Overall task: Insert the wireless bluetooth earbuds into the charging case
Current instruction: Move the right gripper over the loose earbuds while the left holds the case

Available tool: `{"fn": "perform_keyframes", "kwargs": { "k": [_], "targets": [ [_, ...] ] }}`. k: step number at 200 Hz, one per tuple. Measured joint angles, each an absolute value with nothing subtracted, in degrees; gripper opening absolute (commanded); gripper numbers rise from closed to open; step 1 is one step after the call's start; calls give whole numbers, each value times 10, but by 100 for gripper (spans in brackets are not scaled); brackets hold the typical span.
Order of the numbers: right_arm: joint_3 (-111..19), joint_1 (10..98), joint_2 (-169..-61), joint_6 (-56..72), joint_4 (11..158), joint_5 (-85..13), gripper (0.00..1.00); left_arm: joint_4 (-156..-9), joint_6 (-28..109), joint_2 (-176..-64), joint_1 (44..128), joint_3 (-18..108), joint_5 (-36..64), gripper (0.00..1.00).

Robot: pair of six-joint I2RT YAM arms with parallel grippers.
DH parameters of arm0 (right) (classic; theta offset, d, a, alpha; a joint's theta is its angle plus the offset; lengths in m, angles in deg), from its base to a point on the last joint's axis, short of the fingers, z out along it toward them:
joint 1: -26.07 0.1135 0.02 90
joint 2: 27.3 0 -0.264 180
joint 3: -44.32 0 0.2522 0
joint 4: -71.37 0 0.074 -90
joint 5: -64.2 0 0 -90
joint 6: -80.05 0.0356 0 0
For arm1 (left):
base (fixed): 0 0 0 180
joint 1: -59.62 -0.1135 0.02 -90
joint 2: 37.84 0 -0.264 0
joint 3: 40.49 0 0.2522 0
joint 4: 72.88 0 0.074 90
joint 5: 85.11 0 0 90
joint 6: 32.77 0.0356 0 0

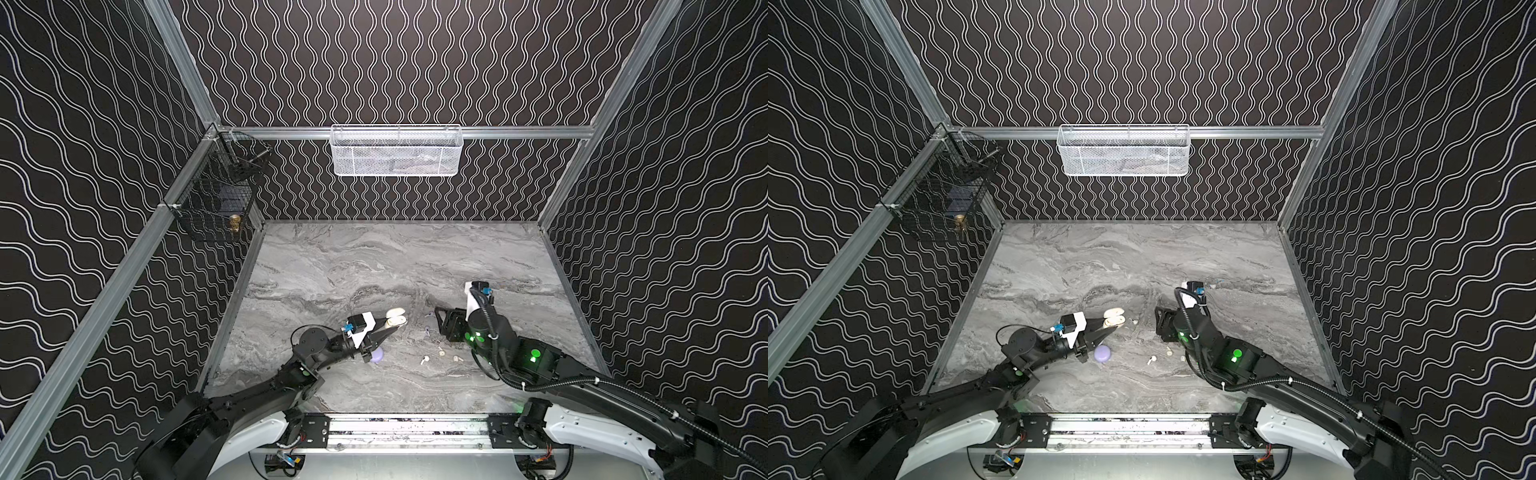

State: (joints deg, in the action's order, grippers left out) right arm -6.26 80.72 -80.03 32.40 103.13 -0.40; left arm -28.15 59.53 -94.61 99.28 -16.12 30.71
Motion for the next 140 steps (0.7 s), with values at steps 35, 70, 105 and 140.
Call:
{"fn": "perform_keyframes", "kwargs": {
  "k": [35, 70, 105, 140],
  "targets": [
    [27, 798, -773, 346, 1054, -18, 69, -296, 603, -961, 993, -162, 313, 0],
    [32, 773, -825, 344, 1054, -45, 70, -298, 603, -977, 993, -157, 323, 0],
    [39, 759, -860, 328, 1039, -74, 75, -308, 603, -964, 993, -152, 326, 0],
    [47, 751, -893, 324, 1019, -116, 68, -309, 603, -961, 993, -152, 326, 0]
  ]
}}
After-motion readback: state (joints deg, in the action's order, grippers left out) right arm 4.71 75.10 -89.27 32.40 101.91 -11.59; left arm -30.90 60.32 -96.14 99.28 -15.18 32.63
